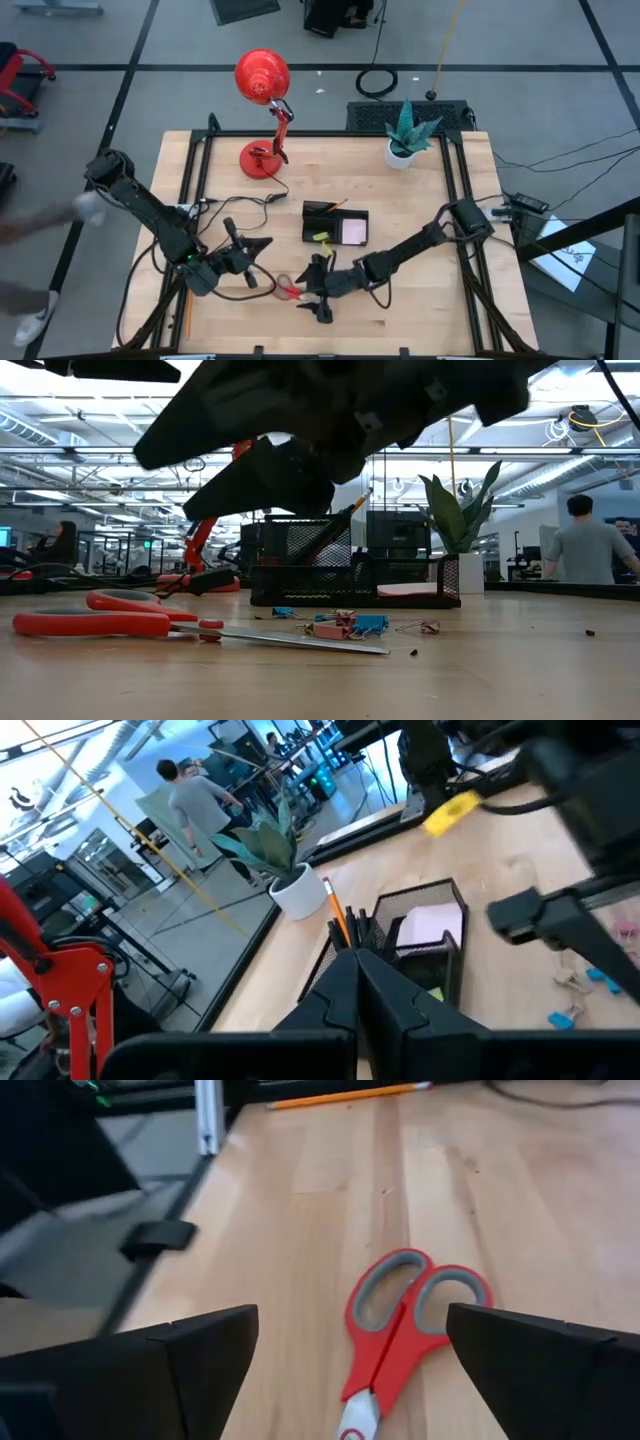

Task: Pick and place office supplies into organizer
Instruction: Put the red scissors into the black desk organizer

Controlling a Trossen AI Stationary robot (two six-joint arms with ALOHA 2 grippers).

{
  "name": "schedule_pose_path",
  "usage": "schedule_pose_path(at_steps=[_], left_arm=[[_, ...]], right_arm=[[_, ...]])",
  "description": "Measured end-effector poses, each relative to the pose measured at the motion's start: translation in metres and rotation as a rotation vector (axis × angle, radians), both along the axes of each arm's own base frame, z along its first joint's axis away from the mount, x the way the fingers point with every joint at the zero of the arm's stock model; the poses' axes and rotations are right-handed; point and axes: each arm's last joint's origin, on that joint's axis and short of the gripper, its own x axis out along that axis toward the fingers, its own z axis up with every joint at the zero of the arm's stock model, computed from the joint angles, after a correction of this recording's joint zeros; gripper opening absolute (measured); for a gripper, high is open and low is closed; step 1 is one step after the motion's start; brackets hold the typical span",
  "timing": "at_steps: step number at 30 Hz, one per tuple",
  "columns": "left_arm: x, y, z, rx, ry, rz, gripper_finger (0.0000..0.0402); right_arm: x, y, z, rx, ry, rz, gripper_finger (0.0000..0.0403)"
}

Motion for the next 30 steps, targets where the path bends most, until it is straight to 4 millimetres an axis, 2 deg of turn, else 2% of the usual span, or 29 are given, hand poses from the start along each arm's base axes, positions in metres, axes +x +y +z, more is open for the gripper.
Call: schedule_pose_path(at_steps=[4,8,13,24,30], left_arm=[[0.000,0.000,0.000,-0.009,-0.006,0.005,0.0005],[0.000,0.000,-0.001,-0.045,-0.018,0.013,0.0005],[-0.001,0.000,-0.002,-0.077,-0.024,0.014,0.0005],[0.001,0.003,-0.003,-0.070,-0.018,0.025,0.0005],[0.002,0.004,-0.003,-0.070,-0.010,0.027,0.0005]], right_arm=[[0.000,0.014,-0.013,-0.136,-0.015,-0.069,0.0320],[0.000,0.018,-0.027,-0.210,-0.011,-0.162,0.0320],[0.001,0.019,-0.037,-0.163,0.002,-0.197,0.0320],[0.002,0.024,-0.037,-0.126,-0.026,-0.170,0.0320],[-0.005,0.027,-0.044,-0.180,0.045,-0.147,0.0314]])
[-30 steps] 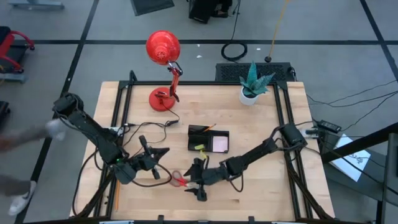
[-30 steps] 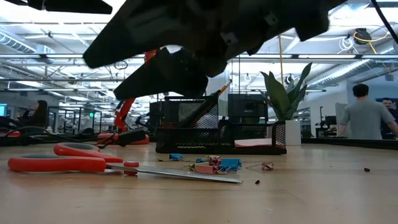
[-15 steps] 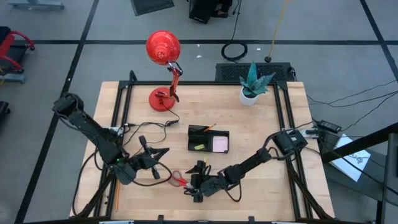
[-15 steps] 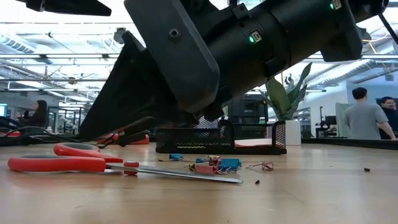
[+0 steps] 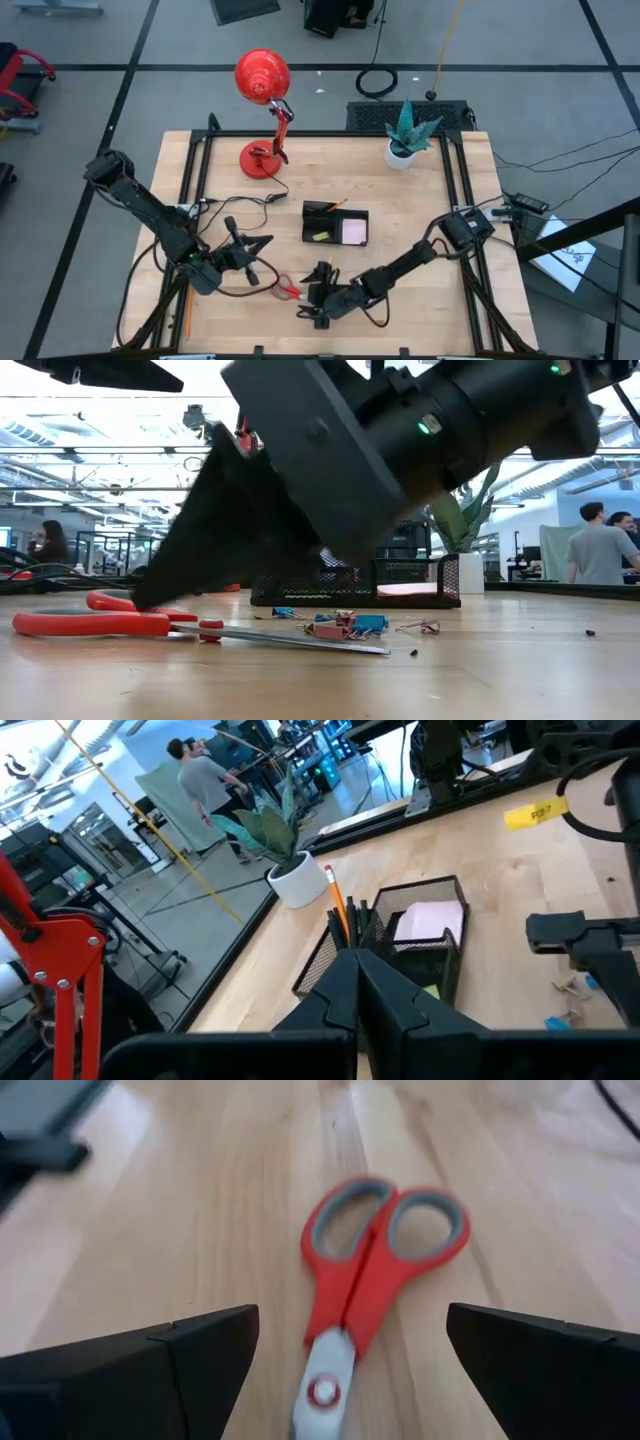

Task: Pick and place office supplies into organizer
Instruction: Put the red scissors into the black desk organizer

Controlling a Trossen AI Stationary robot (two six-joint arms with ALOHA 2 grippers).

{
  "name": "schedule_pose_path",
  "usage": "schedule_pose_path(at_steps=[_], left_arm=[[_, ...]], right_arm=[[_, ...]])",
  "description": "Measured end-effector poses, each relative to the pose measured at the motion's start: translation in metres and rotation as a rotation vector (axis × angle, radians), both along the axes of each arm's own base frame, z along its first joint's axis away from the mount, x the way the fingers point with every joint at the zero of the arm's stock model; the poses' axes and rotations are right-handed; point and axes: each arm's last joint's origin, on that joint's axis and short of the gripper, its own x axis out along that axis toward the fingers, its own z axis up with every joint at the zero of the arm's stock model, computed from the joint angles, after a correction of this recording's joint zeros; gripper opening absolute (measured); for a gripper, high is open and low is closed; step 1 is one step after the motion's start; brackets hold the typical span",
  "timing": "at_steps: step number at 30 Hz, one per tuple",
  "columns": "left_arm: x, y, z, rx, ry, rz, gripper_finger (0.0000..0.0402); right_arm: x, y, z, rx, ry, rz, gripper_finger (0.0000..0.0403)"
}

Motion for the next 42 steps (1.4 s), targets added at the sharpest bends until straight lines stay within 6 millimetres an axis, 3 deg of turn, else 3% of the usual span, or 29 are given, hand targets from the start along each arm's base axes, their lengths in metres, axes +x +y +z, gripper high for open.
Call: schedule_pose_path(at_steps=[10,16,21,28,42], left_arm=[[0.000,0.000,0.000,-0.003,0.004,-0.009,0.0006],[0.000,0.000,0.000,-0.009,0.002,-0.010,0.0006],[0.000,-0.001,-0.001,-0.024,0.010,-0.031,0.0005],[0.000,0.000,-0.004,-0.027,0.037,-0.052,0.0005],[0.004,0.005,-0.006,-0.049,0.053,-0.041,0.0005]], right_arm=[[-0.007,-0.003,-0.006,-0.197,0.084,-0.002,0.0313],[-0.002,-0.016,-0.006,-0.298,0.081,-0.071,0.0313],[0.003,-0.020,-0.004,-0.249,0.056,-0.023,0.0313],[0.011,-0.009,0.007,-0.101,-0.060,0.161,0.0313],[0.017,-0.016,0.010,-0.033,-0.038,0.014,0.0312]])
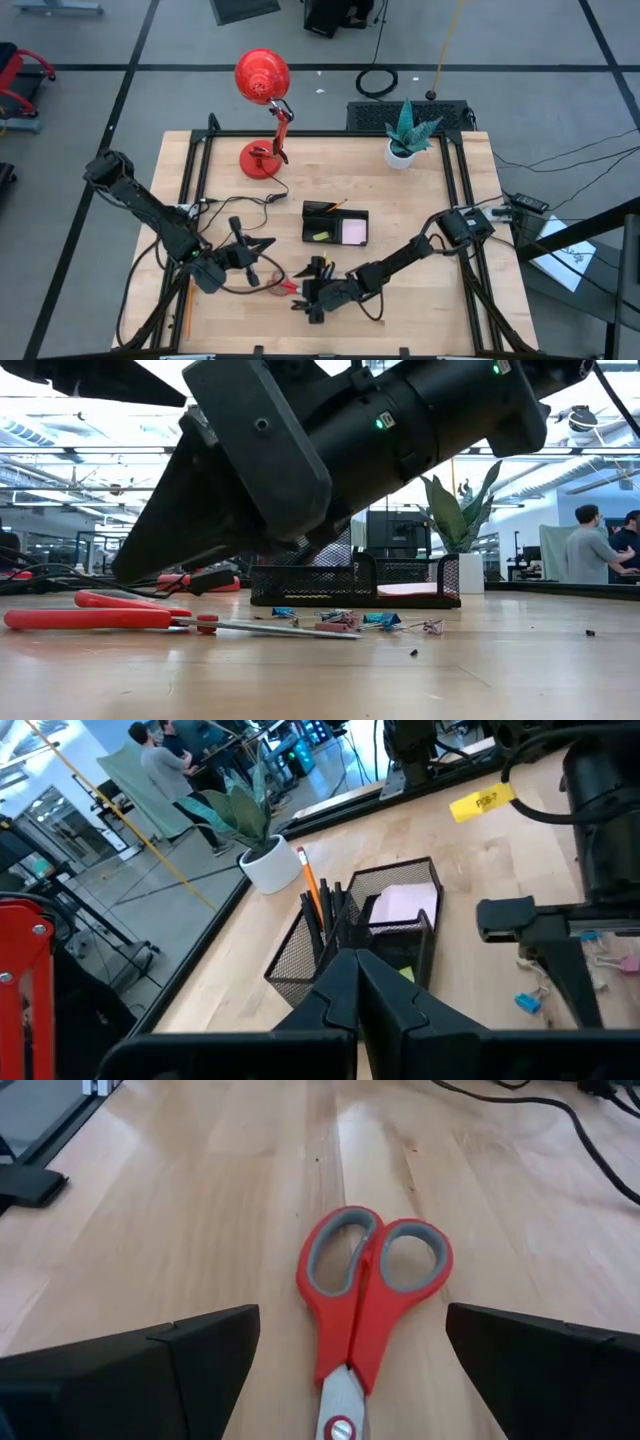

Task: Pick and place office supplies into organizer
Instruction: Put the red scissors into the black desk organizer

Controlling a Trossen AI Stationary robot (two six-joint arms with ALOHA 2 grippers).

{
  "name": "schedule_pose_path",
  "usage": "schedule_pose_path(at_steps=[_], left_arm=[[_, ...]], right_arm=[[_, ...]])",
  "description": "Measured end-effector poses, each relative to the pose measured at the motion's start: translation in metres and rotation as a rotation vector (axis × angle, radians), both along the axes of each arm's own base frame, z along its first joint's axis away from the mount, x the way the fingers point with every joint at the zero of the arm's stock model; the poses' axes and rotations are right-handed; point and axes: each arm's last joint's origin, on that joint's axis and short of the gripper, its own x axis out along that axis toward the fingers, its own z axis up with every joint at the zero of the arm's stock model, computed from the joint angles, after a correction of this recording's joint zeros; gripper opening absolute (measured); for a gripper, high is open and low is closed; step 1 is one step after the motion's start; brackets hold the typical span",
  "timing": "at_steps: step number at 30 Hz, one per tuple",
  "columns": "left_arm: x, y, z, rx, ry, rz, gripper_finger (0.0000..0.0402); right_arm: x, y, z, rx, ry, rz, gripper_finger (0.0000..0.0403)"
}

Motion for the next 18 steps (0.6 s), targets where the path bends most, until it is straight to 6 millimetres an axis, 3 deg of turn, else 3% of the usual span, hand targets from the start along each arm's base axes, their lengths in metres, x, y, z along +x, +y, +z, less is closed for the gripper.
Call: schedule_pose_path(at_steps=[4,10,18], left_arm=[[0.001,0.001,0.000,-0.005,0.002,0.002,0.0005],[0.002,0.003,0.000,-0.018,-0.002,0.012,0.0005],[0.001,0.003,-0.002,-0.021,0.007,0.016,0.0005]], right_arm=[[0.000,0.001,-0.003,-0.003,0.000,0.005,0.0312],[0.001,-0.001,-0.024,0.002,0.038,0.013,0.0312],[0.007,-0.011,-0.029,0.027,0.028,-0.015,0.0308]])
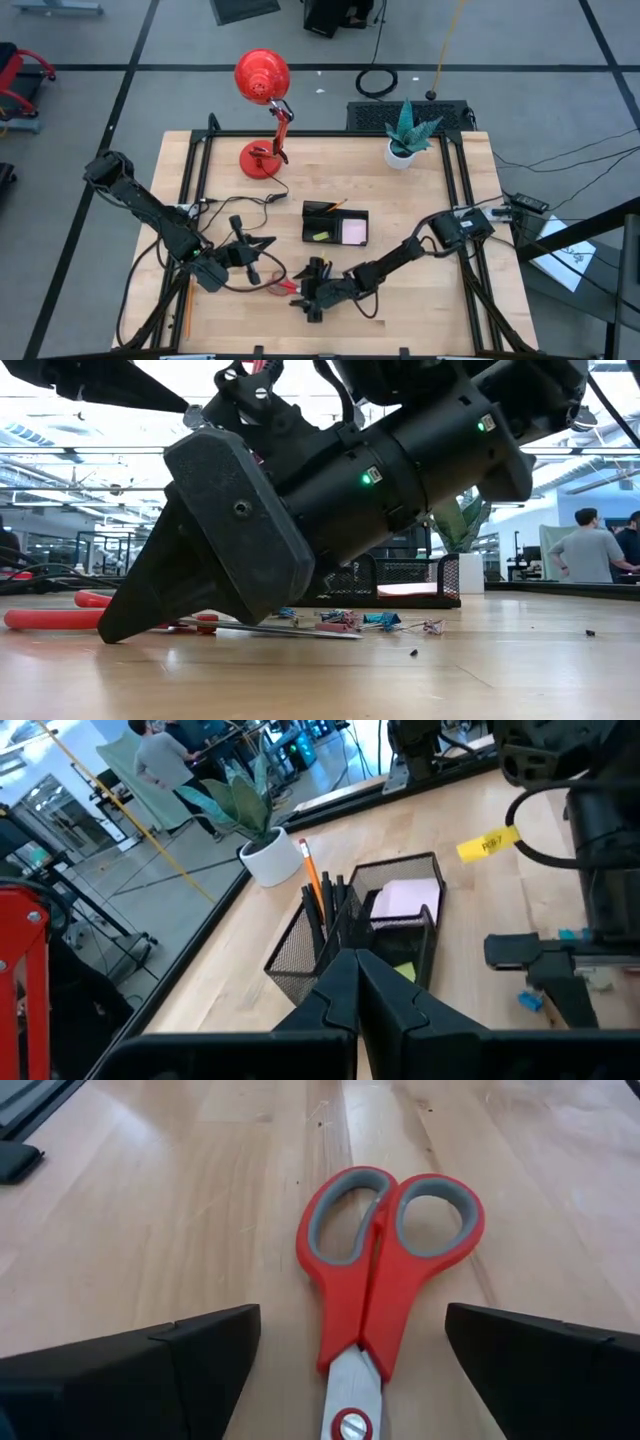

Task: Pick and place office supplies into organizer
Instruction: Put the red scissors into the black desk organizer

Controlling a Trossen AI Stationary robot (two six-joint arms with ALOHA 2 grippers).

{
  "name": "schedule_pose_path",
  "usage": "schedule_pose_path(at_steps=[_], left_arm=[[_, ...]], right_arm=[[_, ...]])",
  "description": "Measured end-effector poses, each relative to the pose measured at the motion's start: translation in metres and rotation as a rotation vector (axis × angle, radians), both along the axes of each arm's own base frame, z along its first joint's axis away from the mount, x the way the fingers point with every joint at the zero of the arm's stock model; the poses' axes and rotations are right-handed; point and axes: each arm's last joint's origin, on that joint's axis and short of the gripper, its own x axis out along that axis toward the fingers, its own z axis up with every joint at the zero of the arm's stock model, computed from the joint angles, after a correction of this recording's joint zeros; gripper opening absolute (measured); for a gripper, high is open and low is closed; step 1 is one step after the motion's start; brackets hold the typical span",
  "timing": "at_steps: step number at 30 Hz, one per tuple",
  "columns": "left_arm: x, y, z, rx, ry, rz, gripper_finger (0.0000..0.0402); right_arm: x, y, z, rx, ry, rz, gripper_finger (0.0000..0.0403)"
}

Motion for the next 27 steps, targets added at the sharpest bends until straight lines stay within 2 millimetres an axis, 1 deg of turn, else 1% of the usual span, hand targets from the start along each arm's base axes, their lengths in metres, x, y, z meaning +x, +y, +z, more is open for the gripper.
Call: schedule_pose_path(at_steps=[2,5,8,12,13,20,22,24,27], left_arm=[[0.000,0.000,0.000,0.003,0.004,0.000,0.0005],[0.000,0.000,0.000,0.002,0.004,0.001,0.0005],[0.000,0.000,0.000,0.000,0.003,0.001,0.0005],[0.000,0.000,0.000,-0.003,0.002,0.002,0.0005],[0.000,0.000,0.000,-0.003,0.002,0.002,0.0005],[0.000,0.000,0.000,-0.005,0.000,0.001,0.0005],[0.000,0.000,0.000,-0.005,0.000,0.001,0.0005],[-0.001,-0.001,0.000,-0.005,0.000,-0.002,0.0005],[-0.004,-0.003,-0.001,0.005,0.011,-0.018,0.0005]], right_arm=[[0.001,-0.001,0.000,0.006,0.005,0.008,0.0292],[0.001,-0.003,-0.001,0.031,0.013,0.023,0.0252],[0.002,-0.004,-0.001,0.043,0.017,0.016,0.0197],[0.003,-0.005,0.000,0.061,0.004,0.033,0.0109],[0.004,-0.005,0.001,0.068,0.002,0.041,0.0096],[0.008,-0.011,0.003,0.073,-0.015,0.078,0.0095],[0.008,-0.011,0.007,0.074,-0.024,0.080,0.0095],[0.008,-0.011,0.013,0.068,-0.041,0.091,0.0095],[0.007,-0.008,0.031,0.051,-0.069,0.111,0.0095]])
